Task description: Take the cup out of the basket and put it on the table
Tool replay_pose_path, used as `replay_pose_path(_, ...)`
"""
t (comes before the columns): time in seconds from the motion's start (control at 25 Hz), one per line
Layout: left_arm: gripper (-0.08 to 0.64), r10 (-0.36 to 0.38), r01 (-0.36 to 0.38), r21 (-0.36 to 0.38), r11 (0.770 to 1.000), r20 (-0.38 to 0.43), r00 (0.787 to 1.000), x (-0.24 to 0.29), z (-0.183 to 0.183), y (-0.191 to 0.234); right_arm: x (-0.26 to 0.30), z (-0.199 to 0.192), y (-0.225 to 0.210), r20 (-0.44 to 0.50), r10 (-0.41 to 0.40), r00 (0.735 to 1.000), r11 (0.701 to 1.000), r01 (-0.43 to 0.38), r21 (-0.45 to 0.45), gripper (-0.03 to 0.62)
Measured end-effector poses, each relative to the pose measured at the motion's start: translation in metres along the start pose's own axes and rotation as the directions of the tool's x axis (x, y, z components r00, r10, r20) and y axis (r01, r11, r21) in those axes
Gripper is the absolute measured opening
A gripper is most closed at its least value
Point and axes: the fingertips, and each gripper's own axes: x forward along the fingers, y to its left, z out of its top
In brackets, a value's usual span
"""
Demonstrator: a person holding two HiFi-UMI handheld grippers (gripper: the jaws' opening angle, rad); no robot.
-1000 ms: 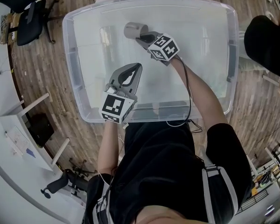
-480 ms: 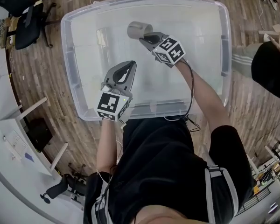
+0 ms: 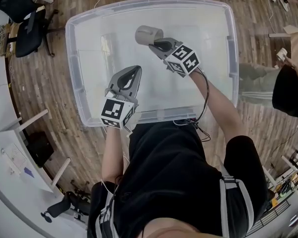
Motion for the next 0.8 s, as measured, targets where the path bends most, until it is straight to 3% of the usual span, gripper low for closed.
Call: replay_pose_path(0.8, 0.018, 0.002, -0.011, 0.072, 0.997, 0.120, 0.993, -0.025, 0.035, -0.018, -0.090, 0.065, 0.080, 0.178, -0.035, 0.983, 0.994, 0.053, -0.099, 0.032)
